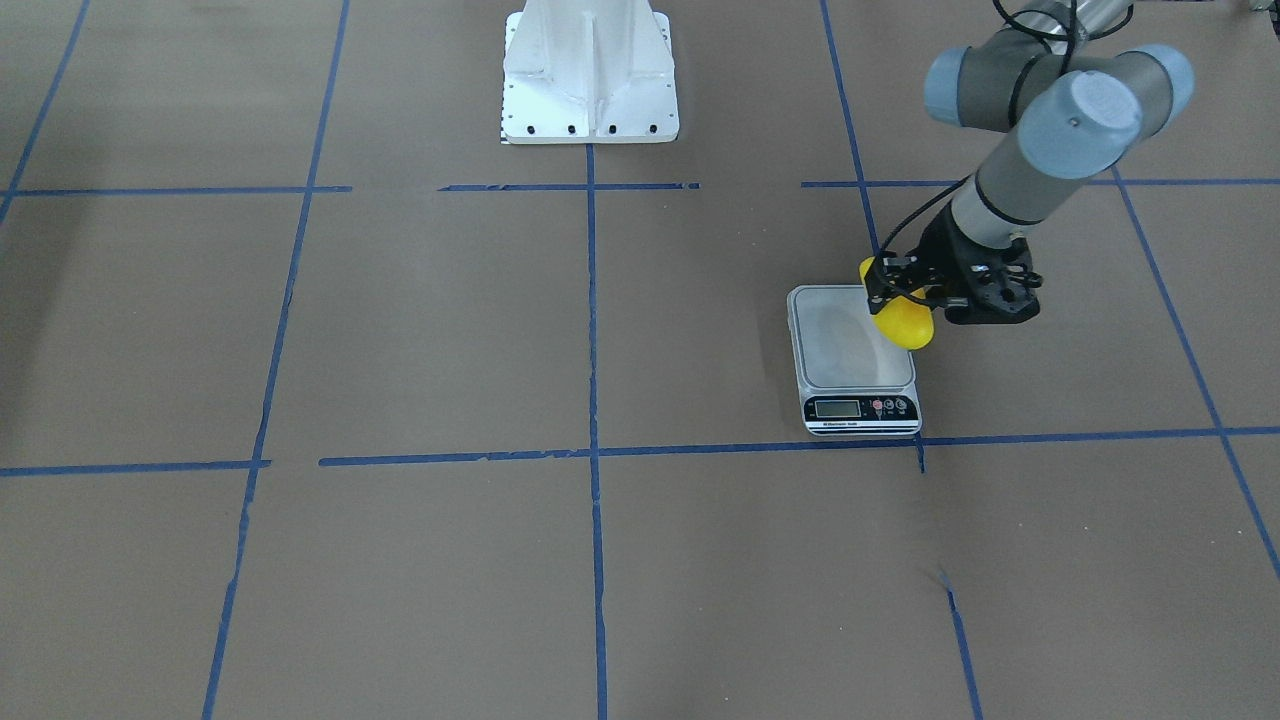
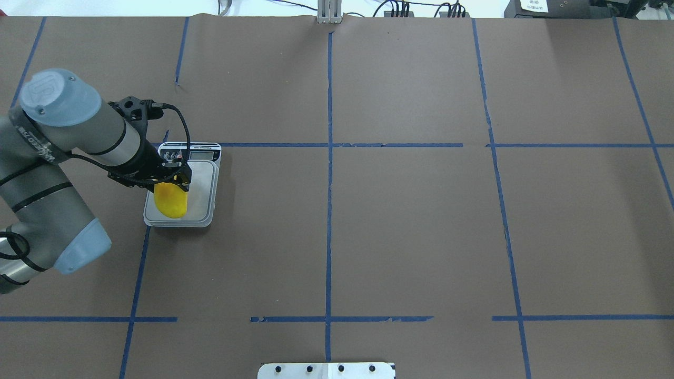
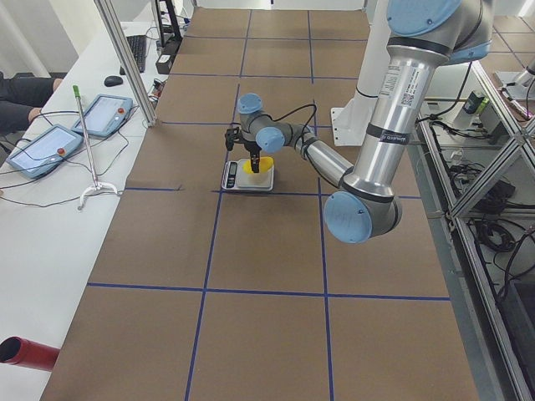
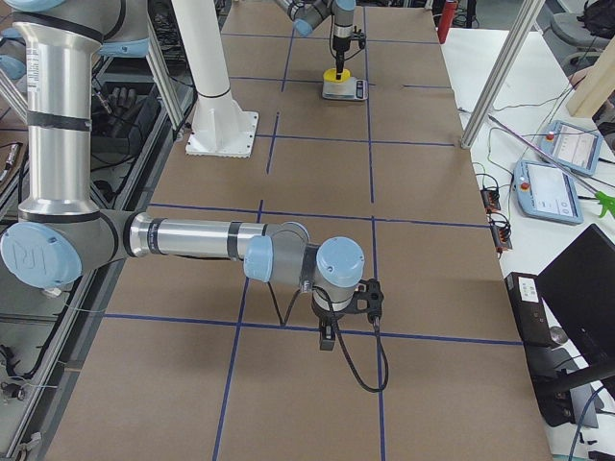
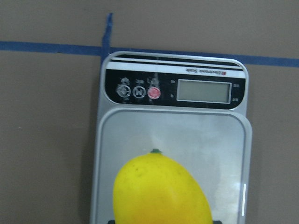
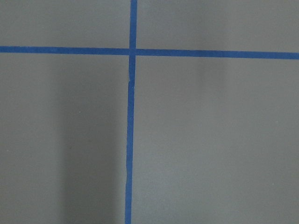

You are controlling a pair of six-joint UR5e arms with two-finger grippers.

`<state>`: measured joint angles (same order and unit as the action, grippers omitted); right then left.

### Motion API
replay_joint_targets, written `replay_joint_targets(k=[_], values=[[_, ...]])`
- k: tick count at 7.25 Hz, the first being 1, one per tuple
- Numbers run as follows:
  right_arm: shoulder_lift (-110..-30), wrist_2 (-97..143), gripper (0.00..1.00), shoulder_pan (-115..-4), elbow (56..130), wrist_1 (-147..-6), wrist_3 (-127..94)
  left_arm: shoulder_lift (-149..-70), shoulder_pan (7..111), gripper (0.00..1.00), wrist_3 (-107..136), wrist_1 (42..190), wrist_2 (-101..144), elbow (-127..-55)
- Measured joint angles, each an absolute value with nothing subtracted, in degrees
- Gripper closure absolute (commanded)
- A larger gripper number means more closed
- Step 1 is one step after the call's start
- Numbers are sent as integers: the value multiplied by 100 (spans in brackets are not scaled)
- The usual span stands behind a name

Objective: Weigh mango
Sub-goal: 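Lift the mango with the left gripper and carry it over the scale, then lower the mango onto the scale platform and open the left gripper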

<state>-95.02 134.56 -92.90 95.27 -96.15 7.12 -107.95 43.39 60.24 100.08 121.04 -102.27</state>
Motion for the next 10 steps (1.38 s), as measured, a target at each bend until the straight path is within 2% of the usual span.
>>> replay_joint_targets(k=[4,5,6,10], values=[[-9502,13456,0,-9290,9528,-9615,711,-10845,4320,100,5860,9983,11671,-10195],[-9501,13456,0,-9290,9527,-9615,712,-10858,4301,72,5799,9989,11607,-10125],[-9501,13456,0,-9290,9527,-9615,712,-10874,4291,1,5772,9990,11588,-10092],[-9501,13456,0,-9290,9527,-9615,712,-10918,4663,0,5642,9663,11629,-10441]])
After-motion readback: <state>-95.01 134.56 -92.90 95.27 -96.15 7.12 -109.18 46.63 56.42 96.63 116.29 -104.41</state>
